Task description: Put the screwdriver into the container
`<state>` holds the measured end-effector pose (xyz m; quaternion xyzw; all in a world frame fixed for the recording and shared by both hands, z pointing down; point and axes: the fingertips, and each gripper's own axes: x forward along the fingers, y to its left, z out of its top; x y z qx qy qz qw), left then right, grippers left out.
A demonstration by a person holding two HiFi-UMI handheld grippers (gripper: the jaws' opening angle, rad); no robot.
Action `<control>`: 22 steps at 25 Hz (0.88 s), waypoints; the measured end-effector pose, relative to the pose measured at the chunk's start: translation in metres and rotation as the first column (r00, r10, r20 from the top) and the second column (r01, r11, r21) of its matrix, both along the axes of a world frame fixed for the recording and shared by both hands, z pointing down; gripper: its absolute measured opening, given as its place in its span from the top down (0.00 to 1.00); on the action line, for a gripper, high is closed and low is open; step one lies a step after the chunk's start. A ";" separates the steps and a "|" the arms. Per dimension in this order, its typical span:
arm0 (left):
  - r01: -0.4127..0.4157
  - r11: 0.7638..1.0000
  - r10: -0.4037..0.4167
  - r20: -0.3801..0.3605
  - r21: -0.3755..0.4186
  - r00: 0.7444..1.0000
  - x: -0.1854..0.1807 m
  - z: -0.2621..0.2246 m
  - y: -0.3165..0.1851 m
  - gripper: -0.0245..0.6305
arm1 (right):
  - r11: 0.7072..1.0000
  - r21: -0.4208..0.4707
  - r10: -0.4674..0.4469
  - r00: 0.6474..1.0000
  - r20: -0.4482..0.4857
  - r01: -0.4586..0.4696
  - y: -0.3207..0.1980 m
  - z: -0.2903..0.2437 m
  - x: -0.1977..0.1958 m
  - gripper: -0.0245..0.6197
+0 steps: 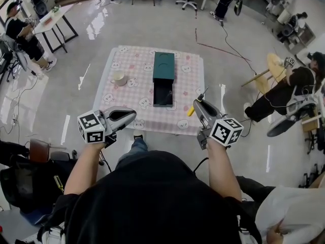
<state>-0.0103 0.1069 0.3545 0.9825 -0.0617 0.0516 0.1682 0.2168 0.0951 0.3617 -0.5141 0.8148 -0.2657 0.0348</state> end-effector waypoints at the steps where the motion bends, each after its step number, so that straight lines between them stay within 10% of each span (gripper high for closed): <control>1: -0.002 1.000 0.002 -0.006 0.005 1.000 -0.002 0.000 -0.004 0.96 | 1.000 0.001 0.001 1.000 -0.002 -0.001 -0.002 -0.001 -0.002 0.80; 22: -0.023 1.000 0.023 0.006 -0.002 1.000 -0.003 -0.003 -0.072 0.96 | 0.999 -0.007 0.032 0.999 0.000 -0.032 -0.063 -0.002 -0.003 0.80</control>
